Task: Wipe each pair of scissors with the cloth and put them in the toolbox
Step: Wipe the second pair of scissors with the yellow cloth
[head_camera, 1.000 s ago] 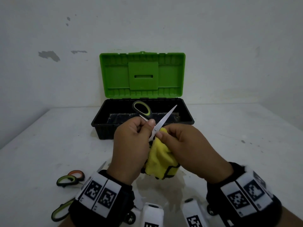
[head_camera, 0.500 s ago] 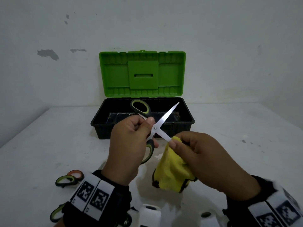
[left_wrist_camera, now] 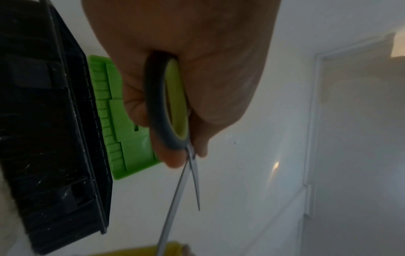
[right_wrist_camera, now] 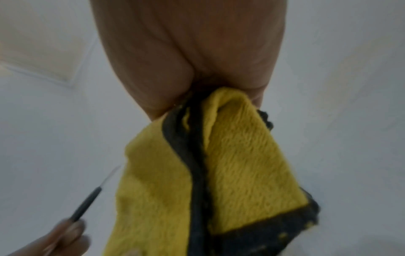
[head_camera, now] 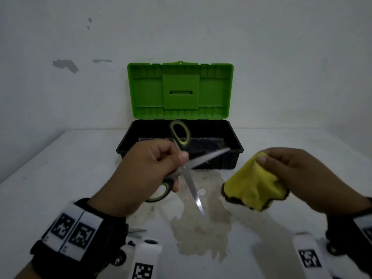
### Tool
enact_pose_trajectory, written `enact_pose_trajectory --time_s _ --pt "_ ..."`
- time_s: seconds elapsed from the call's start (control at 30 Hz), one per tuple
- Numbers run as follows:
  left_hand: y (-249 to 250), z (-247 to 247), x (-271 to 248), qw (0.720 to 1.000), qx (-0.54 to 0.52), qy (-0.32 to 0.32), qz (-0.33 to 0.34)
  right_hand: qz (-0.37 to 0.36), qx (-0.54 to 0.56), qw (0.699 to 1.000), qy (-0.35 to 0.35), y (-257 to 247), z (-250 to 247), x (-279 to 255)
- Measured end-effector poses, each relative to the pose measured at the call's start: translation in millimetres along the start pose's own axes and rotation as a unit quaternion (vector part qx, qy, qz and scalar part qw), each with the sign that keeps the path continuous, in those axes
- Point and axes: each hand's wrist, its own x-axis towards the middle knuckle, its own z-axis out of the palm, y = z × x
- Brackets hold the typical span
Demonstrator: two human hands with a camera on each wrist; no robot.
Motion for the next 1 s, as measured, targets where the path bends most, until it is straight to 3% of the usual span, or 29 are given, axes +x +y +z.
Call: enact_pose_trajectory --time_s 0.13,0.4,0.5,0.63,0.7,0.9,1.0 --pt "3 8 1 0.994 0.060 -0.085 -0.012 -0.018 0.034 0.996 -0.083 -8 -3 20" --pt "-1 13 10 0.989 0.102 -0.107 0.001 -0.059 0.007 0.961 -0.270 -37 21 34" --pt "-3 11 10 0.987 0.122 -0.101 -0.004 -0.099 -0.033 0.965 -0.240 -39 27 37" --pt "-3 9 10 0.987 0.128 -0.096 -0.012 -0.175 -0.113 0.971 -0.118 -36 22 46" --pt "-4 9 12 0.986 0.134 -0.095 -0.014 -0.191 -0.123 0.969 -0.098 -37 19 47" --pt "-5 14 16 0.979 0.185 -0.086 -0.010 -0.309 -0.254 0.909 -0.122 -47 24 43" --pt "-5 16 15 0.983 0.179 -0.029 0.004 -0.244 -0.156 0.955 -0.064 -47 32 38"
